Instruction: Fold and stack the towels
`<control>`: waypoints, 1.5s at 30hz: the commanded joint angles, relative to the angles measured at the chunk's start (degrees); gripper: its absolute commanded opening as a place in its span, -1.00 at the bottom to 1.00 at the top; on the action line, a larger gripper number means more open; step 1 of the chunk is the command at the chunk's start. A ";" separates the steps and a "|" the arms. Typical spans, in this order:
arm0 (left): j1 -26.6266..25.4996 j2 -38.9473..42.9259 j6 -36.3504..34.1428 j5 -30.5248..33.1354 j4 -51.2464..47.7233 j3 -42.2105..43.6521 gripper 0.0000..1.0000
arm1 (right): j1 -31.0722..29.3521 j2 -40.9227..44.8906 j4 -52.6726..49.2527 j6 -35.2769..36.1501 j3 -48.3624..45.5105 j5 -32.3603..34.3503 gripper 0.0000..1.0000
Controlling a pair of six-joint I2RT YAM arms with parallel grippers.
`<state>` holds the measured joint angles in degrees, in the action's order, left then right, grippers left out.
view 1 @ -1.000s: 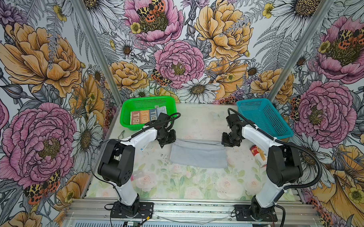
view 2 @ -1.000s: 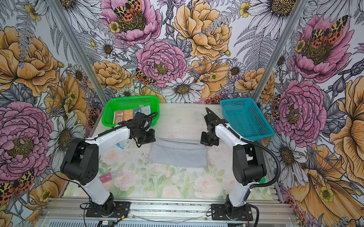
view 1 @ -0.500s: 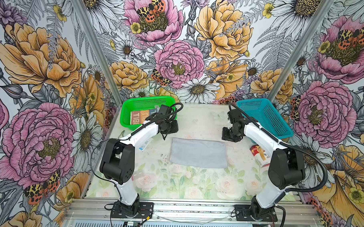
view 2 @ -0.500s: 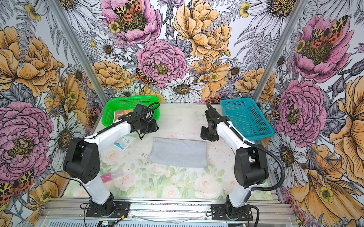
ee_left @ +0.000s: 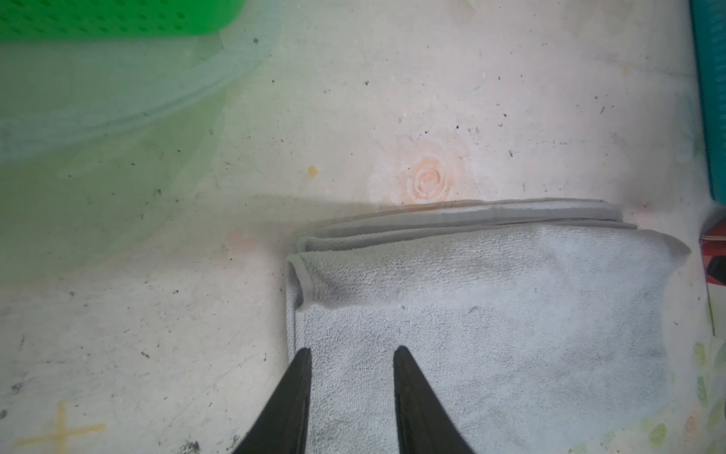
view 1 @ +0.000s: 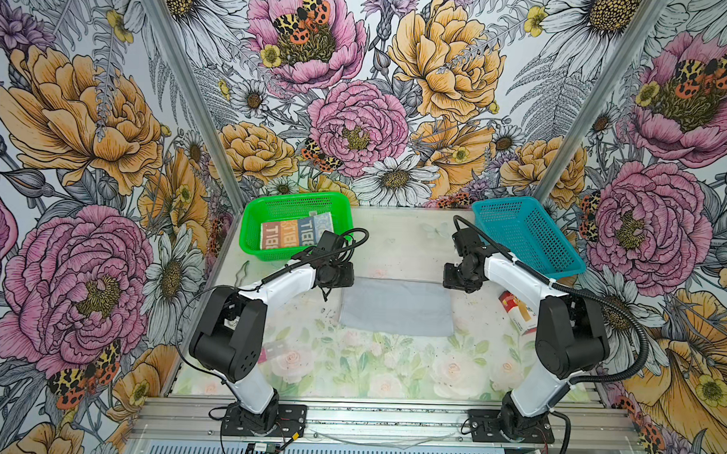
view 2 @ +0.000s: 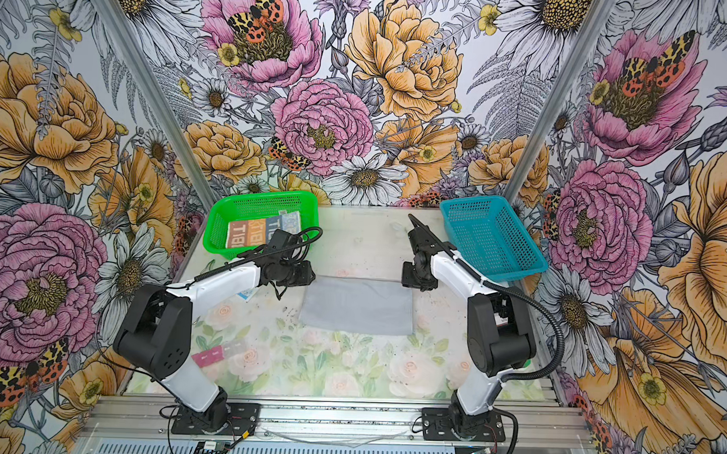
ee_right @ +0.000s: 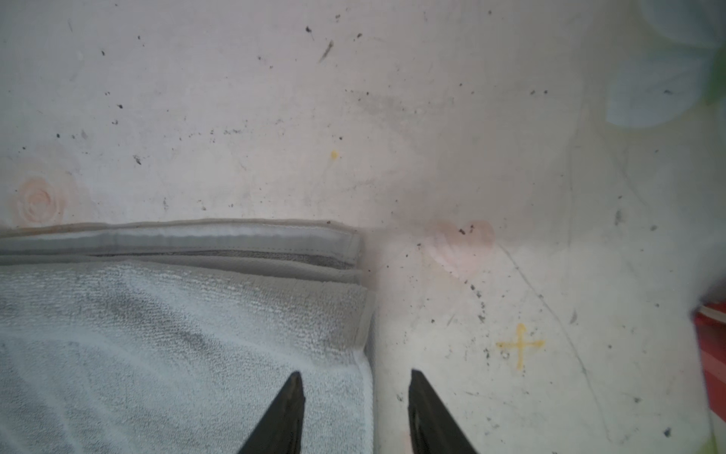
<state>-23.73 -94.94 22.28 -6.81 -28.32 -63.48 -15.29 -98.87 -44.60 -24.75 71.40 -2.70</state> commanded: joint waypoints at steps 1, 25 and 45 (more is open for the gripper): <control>0.70 -2.49 -0.75 0.49 3.71 -0.78 -0.27 | 0.51 -1.43 3.55 -0.30 1.01 0.28 -0.10; 0.62 -5.85 0.88 0.00 5.81 0.31 -0.25 | 0.49 -5.48 5.45 -0.47 0.22 -2.57 -1.00; 0.70 -0.97 2.41 -3.09 3.89 0.26 -1.00 | 0.47 -1.03 4.94 -0.88 -0.16 -5.11 -1.00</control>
<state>-23.14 -97.93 24.03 -7.84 -23.75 -62.46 -15.29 -102.63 -40.21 -24.99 71.40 -6.50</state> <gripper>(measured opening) 0.050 0.044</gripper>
